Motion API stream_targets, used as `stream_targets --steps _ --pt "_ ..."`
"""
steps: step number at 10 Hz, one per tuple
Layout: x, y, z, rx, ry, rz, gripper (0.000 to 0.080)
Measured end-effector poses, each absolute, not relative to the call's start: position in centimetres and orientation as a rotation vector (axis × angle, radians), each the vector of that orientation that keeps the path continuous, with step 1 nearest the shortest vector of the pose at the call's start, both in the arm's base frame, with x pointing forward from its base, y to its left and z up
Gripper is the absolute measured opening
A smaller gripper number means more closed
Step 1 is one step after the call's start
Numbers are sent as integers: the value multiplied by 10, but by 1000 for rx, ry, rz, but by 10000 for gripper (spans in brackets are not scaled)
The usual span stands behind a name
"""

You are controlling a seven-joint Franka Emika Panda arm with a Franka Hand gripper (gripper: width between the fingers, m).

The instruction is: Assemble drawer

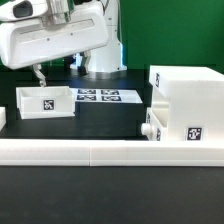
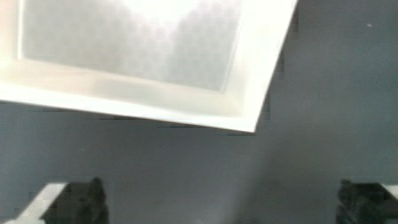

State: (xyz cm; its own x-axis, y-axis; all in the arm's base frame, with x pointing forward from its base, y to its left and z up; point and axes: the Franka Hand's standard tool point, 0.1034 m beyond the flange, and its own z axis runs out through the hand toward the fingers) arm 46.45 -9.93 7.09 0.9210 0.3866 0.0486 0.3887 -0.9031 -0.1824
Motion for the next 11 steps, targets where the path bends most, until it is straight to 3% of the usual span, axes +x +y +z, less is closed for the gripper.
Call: stream_targets --steps 3,8,11 --pt "463 -100 67 -2960 -632 -40 648" --pt "419 -107 33 -3048 -599 -170 648" --pt "420 -107 33 -3048 -599 -170 648"
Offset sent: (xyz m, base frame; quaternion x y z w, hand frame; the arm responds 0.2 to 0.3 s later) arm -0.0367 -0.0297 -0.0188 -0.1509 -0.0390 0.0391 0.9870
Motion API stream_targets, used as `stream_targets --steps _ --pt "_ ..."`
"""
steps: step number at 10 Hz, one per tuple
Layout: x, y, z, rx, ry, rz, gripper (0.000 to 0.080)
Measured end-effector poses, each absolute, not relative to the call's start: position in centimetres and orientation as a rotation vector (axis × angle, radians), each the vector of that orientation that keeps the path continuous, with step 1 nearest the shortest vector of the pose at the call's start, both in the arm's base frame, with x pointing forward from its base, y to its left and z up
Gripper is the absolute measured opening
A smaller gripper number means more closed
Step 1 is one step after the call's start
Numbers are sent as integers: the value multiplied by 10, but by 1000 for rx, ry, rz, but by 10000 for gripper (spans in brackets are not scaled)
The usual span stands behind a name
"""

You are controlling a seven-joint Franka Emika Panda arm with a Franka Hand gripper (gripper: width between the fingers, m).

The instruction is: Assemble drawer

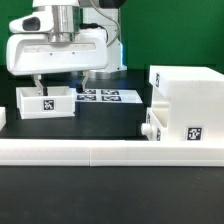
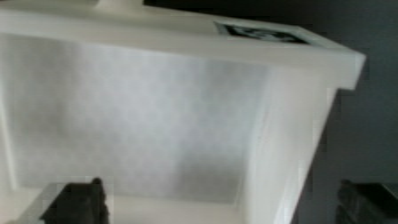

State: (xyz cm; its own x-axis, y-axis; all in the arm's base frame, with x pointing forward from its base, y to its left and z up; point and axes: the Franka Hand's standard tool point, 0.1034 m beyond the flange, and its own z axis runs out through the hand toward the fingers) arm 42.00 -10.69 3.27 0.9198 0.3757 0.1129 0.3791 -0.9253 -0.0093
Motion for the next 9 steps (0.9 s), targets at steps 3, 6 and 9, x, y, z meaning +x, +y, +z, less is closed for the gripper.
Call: stream_targets --steps 3,6,9 --pt "415 -108 28 -3053 -593 -181 648" --pt "397 -101 11 -3064 -589 -226 648" --pt "393 -95 5 -3069 -611 -269 648"
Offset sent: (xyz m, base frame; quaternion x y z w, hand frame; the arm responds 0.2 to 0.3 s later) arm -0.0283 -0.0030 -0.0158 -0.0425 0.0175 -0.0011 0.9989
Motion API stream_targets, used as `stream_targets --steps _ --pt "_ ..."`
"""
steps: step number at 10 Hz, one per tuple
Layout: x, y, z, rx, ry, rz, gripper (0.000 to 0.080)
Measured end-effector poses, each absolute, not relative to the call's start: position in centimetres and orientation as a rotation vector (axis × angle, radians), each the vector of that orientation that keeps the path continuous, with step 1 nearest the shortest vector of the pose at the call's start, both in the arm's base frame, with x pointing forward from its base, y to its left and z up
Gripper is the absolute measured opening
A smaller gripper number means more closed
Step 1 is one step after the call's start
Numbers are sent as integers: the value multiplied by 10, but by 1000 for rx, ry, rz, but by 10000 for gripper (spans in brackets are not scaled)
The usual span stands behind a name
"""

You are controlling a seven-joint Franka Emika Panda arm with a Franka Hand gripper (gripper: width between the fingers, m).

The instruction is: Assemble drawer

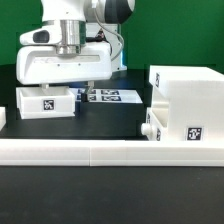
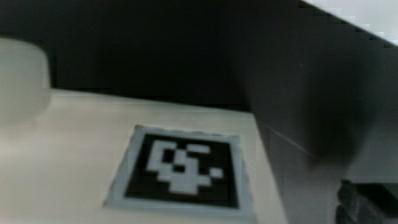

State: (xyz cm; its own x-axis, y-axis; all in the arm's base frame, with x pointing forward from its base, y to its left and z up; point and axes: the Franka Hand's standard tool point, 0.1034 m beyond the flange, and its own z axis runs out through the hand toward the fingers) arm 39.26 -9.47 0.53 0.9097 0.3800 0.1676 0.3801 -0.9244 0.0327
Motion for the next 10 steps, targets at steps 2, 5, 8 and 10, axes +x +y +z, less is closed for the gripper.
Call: stream_targets --steps 2,5,8,10 --pt "388 -95 4 -3072 -604 -273 639" --pt "388 -95 4 -3073 -603 -273 286" --pt "388 -94 4 -3071 -606 -273 42" --pt "390 -88 4 -3066 -616 -274 42"
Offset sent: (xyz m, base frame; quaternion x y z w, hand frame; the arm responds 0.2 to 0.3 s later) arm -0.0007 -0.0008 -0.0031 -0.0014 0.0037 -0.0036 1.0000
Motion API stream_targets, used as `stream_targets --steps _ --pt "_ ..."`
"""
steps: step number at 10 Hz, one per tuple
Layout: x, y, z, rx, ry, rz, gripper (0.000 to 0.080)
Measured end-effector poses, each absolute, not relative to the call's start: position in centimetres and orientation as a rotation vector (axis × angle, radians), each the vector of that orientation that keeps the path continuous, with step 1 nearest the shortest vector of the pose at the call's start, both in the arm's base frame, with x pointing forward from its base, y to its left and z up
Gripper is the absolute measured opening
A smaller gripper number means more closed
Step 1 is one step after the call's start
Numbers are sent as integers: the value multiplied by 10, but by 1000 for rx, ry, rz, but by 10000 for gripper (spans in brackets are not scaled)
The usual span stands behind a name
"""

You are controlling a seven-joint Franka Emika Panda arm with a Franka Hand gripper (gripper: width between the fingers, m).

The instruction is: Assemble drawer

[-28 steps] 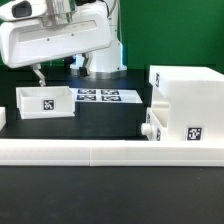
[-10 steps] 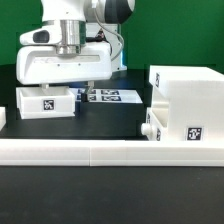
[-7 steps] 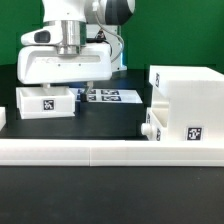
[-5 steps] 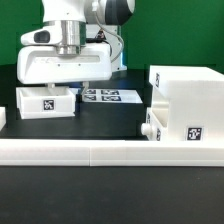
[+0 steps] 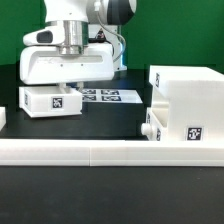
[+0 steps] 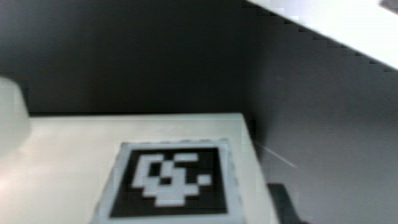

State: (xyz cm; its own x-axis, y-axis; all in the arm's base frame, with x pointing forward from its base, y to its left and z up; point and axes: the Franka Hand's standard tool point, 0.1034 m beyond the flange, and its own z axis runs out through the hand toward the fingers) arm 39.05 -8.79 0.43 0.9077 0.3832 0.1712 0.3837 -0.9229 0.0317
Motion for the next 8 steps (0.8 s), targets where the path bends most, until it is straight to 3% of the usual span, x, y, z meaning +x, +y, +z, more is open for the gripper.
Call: stream_targets --steps 3,8 --pt "402 -65 8 -3045 -679 -278 42" --pt "447 -46 43 -2953 -892 -158 42"
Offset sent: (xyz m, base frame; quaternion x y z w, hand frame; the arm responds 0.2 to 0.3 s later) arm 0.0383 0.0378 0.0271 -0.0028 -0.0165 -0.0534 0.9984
